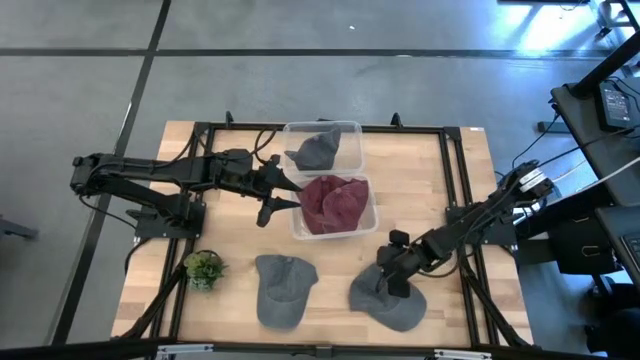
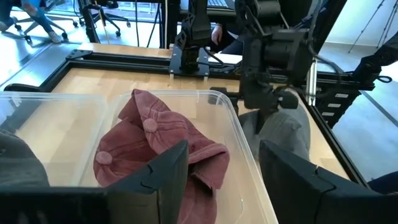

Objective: Pick & Place hat
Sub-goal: Put the right gray cap into the top transparent bin

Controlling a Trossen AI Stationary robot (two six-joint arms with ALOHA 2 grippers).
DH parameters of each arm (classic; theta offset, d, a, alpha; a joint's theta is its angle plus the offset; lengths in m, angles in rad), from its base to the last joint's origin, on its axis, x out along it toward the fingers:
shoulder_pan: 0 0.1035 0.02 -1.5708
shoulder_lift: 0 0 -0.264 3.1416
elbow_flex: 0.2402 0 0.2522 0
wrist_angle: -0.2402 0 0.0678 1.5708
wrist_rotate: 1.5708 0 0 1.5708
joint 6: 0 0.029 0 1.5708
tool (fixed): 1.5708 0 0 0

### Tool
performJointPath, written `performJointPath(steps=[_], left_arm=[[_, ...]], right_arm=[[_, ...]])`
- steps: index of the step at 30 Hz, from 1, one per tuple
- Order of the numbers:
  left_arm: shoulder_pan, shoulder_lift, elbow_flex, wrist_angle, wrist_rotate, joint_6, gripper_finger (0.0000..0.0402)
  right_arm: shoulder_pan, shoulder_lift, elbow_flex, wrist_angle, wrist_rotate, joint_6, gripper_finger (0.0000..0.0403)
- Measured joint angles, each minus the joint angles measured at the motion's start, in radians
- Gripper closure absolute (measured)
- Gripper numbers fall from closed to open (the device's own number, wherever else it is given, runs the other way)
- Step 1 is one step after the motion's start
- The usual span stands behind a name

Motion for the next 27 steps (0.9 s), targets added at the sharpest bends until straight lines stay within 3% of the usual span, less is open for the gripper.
performJointPath(steps=[4,10,17,27], left_arm=[[0.0,0.0,0.0,0.0,0.0,0.0,0.0214],[0.0,0.0,0.0,0.0,0.001,0.0,0.0211],[0.0,0.001,0.0,0.001,0.003,-0.02,0.0212],[-0.015,0.023,0.0,0.153,0.003,-0.029,0.0208]], right_arm=[[0.0,0.03,0.0,0.001,0.001,0.027,0.0234],[0.0,-0.001,0.0,-0.011,-0.005,0.018,0.038],[0.032,-0.107,0.001,-0.013,0.031,0.02,0.0392],[0.127,-0.369,0.139,-0.172,0.305,-0.099,0.0392]])
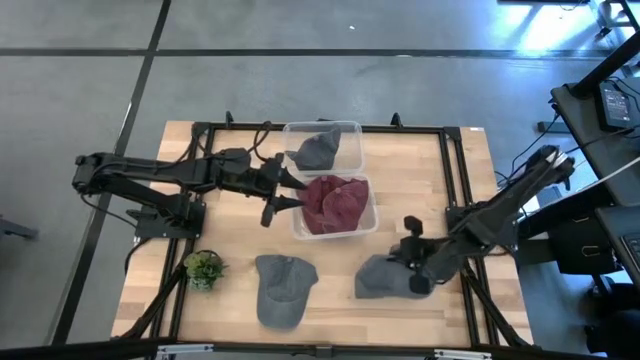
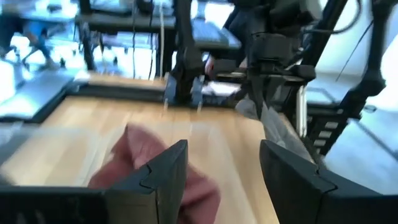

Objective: Pick & Place hat
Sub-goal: Put the right gray cap into the top transparent bin

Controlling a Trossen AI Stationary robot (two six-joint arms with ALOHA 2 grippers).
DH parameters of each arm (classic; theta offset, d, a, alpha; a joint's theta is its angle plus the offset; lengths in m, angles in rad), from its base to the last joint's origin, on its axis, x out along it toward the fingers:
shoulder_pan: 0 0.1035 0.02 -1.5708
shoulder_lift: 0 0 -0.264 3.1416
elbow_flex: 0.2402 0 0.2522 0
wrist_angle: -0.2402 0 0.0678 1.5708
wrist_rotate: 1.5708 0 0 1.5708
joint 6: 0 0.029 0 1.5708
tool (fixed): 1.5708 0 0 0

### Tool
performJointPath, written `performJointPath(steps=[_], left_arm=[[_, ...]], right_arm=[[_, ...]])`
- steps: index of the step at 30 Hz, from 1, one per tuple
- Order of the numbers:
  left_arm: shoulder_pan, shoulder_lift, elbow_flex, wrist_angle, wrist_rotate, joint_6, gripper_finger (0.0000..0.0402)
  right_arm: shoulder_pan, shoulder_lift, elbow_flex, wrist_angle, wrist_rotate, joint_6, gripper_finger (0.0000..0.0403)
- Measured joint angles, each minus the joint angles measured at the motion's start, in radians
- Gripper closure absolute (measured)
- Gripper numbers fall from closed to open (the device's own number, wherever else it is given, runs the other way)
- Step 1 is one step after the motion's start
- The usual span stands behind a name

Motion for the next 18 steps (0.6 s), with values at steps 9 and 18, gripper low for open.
performJointPath(steps=[9,18], left_arm=[[-0.014,0.17,0.019,0.268,0.003,-0.071,0.0207],[-0.009,0.402,0.233,0.327,0.177,-0.043,0.0207]], right_arm=[[-0.005,-0.121,0.112,-0.047,0.241,-0.318,0.0392],[-0.098,-0.137,0.181,-0.045,0.303,-0.491,0.0392]])
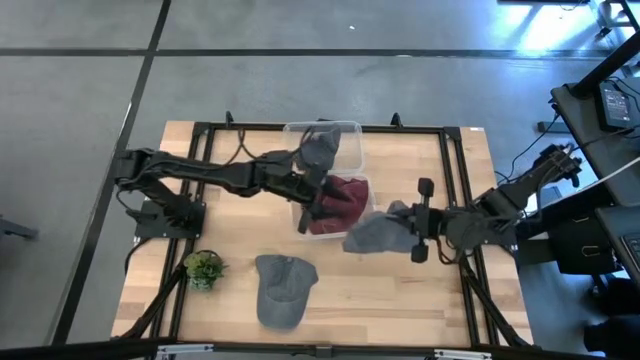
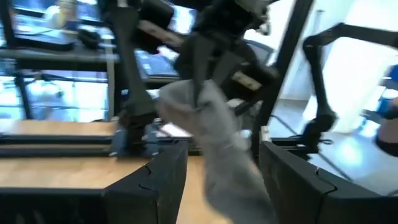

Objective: Pick & Place hat
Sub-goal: Put the right gray cap into the top transparent bin

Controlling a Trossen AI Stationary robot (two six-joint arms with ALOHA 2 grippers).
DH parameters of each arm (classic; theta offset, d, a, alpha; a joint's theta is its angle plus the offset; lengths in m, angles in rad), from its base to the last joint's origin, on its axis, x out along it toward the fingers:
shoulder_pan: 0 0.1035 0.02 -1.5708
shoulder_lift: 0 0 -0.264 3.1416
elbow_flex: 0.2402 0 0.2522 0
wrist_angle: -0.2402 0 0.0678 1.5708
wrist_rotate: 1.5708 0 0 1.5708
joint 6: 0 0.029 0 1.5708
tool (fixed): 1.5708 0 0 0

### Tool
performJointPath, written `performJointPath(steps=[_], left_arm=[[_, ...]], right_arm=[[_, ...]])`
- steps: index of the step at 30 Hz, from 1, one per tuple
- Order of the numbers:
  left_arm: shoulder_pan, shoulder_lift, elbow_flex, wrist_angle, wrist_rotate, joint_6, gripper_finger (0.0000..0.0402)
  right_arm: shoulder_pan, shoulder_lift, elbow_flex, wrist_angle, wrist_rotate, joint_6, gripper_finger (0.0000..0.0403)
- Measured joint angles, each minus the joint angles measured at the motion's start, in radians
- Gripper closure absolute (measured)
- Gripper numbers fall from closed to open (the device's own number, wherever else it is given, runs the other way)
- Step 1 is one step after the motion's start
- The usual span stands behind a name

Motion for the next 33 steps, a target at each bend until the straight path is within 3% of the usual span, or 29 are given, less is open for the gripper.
performJointPath(steps=[9,22,27,33], left_arm=[[-0.008,0.11,0.092,0.001,0.028,-0.033,0.0208],[-0.015,0.121,0.092,0.002,0.013,-0.035,0.022],[-0.015,0.121,0.092,0.063,0.012,-0.035,0.0245],[-0.015,0.121,0.092,0.09,0.012,-0.034,0.0309]], right_arm=[[-0.047,0.0,0.002,0.001,-0.002,-0.016,0.0392],[-0.052,0.0,0.002,0.051,0.043,-0.016,0.0392],[-0.052,0.0,0.002,0.084,0.083,-0.013,0.0392],[-0.052,0.0,0.002,0.083,0.087,-0.014,0.0392]])
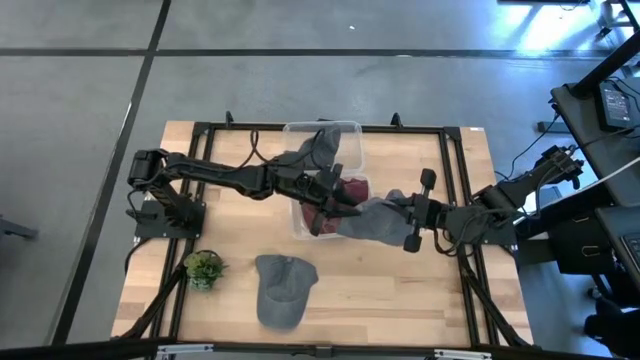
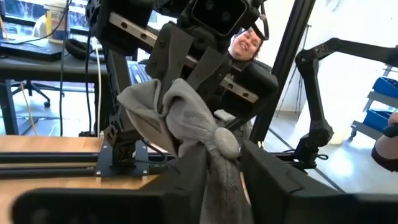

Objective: Pick & Place hat
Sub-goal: Put the right gray cap into the top transparent bin

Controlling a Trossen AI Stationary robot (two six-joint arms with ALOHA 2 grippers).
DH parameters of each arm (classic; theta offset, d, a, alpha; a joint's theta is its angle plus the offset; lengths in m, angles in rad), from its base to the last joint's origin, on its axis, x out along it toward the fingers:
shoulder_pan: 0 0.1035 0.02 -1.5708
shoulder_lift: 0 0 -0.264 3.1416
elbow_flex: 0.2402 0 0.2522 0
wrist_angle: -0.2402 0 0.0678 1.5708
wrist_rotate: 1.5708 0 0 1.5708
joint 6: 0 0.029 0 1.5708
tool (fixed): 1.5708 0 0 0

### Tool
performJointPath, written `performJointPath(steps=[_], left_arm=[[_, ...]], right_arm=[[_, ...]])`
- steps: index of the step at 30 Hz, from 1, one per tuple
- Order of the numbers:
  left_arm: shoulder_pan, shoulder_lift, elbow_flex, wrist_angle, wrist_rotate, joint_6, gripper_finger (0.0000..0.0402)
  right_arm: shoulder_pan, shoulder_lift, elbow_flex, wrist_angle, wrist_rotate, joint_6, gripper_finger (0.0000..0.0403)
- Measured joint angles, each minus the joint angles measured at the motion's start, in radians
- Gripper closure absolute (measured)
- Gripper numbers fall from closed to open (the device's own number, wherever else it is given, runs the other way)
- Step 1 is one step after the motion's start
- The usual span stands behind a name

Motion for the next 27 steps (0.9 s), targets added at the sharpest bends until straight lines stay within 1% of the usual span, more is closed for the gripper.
performJointPath(steps=[3,5,6,8,11,12,14,17,19,23,25,27], left_arm=[[0.002,0.0,0.0,0.0,0.0,0.009,0.0351],[0.003,0.0,0.0,0.0,0.0,0.045,0.0378],[0.004,0.0,0.0,0.0,0.0,0.07,0.0385],[0.012,-0.001,0.0,0.003,0.002,0.116,0.0386],[0.046,-0.013,0.0,0.005,0.004,0.157,0.0385],[0.062,-0.02,0.003,-0.006,0.011,0.164,0.0385],[0.097,-0.033,0.018,-0.028,0.044,0.168,0.0386],[0.158,-0.043,0.051,-0.064,0.114,0.169,0.0387],[0.2,-0.043,0.092,-0.101,0.143,0.163,0.0387],[0.272,-0.048,0.216,-0.215,0.143,0.17,0.0387],[0.302,-0.048,0.275,-0.303,0.127,0.159,0.0387],[0.323,-0.047,0.326,-0.393,0.105,0.16,0.0387]], right_arm=[[0.0,0.0,0.0,0.001,0.0,-0.003,0.0391],[0.0,0.0,0.0,0.001,0.0,-0.003,0.0385],[0.0,0.0,0.0,0.001,0.0,-0.003,0.0383],[0.0,0.0,0.0,0.001,0.0,-0.015,0.0378],[0.0,0.0,0.0,0.002,-0.004,-0.098,0.0372],[0.0,0.0,0.001,0.003,-0.004,-0.128,0.0369],[0.0,0.0,0.001,0.006,-0.007,-0.136,0.036],[0.0,-0.011,0.002,0.0,-0.049,-0.128,0.0326],[0.0,-0.022,0.002,-0.017,-0.047,-0.124,0.0294],[0.001,-0.045,0.002,-0.056,0.053,-0.082,0.0231],[0.001,-0.062,0.002,-0.092,0.102,-0.078,0.0207],[0.0,-0.081,0.002,-0.147,0.127,-0.051,0.0191]])
